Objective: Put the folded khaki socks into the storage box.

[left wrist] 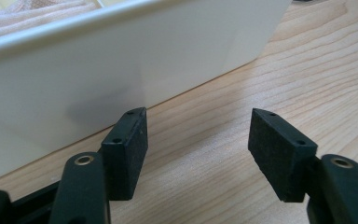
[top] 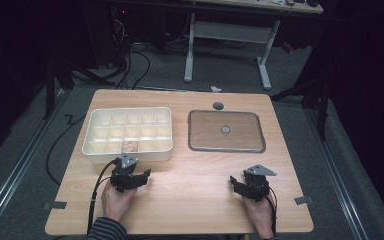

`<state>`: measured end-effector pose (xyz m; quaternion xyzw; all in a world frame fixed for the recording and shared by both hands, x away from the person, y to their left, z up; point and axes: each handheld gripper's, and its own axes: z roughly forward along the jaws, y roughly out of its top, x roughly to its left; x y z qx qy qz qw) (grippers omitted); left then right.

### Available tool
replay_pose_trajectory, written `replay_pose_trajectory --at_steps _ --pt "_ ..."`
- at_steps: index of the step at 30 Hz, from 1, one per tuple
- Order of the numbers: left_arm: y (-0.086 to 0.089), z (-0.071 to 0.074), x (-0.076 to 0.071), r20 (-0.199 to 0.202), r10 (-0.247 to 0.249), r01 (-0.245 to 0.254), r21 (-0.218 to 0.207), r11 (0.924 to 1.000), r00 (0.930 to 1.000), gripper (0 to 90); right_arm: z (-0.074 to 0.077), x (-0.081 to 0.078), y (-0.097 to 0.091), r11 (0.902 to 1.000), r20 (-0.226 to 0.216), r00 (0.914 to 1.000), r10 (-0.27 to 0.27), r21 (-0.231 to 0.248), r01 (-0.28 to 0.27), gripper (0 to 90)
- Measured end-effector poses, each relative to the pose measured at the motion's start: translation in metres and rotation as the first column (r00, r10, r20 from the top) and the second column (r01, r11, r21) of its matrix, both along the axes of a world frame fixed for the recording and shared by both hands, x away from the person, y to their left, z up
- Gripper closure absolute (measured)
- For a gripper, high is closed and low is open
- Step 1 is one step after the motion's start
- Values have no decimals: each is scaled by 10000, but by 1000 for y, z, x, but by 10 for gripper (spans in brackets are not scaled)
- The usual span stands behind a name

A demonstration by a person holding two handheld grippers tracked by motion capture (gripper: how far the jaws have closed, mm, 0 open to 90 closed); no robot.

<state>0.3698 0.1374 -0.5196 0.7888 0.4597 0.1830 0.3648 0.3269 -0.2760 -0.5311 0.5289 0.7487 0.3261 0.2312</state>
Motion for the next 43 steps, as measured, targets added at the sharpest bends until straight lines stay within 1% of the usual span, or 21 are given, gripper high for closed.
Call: replay_pose_trajectory --at_steps 6,12,13,15,16,17,18,20,23,33,43 --pt "-3 -3 1 45 3 -3 196 9998 10000 375 0 0 0 10000 2 10000 5 -12 -5 395" --pt "-6 -6 1 -9 -30 31 377 9993 10000 366 0 0 0 10000 2 10000 -8 -21 8 395" --pt "-7 -7 1 -51 -37 39 479 9988 10000 364 0 0 0 10000 4 10000 -7 -18 7 395" --pt "-7 -7 2 -88 -56 60 522 9986 9999 360 0 0 0 10000 1 10000 -7 -15 7 395" --pt "-8 -10 2 -164 -53 64 655 9978 9999 355 0 0 0 10000 1 10000 -7 -17 7 395" --pt "-8 -12 2 -162 -56 65 564 9984 9999 353 0 0 0 10000 0 10000 -10 -20 10 395" --pt "-7 -13 1 -48 3 -1 418 9991 10000 344 0 0 0 10000 0 10000 -10 -19 10 395" --pt "-6 -14 1 5 18 -19 401 9992 10000 345 0 0 0 10000 10 10000 8 -19 -8 395" --pt "-4 -16 -1 207 35 -40 285 9996 9998 327 0 0 0 10000 2 10000 -9 -25 9 395" --pt "-4 -17 0 144 111 -116 293 9995 9998 281 0 0 0 10000 4 10000 -1 -39 1 395" --pt "-4 -17 0 134 128 -132 290 9995 9998 275 0 0 0 10000 16 10000 24 -30 -23 395"
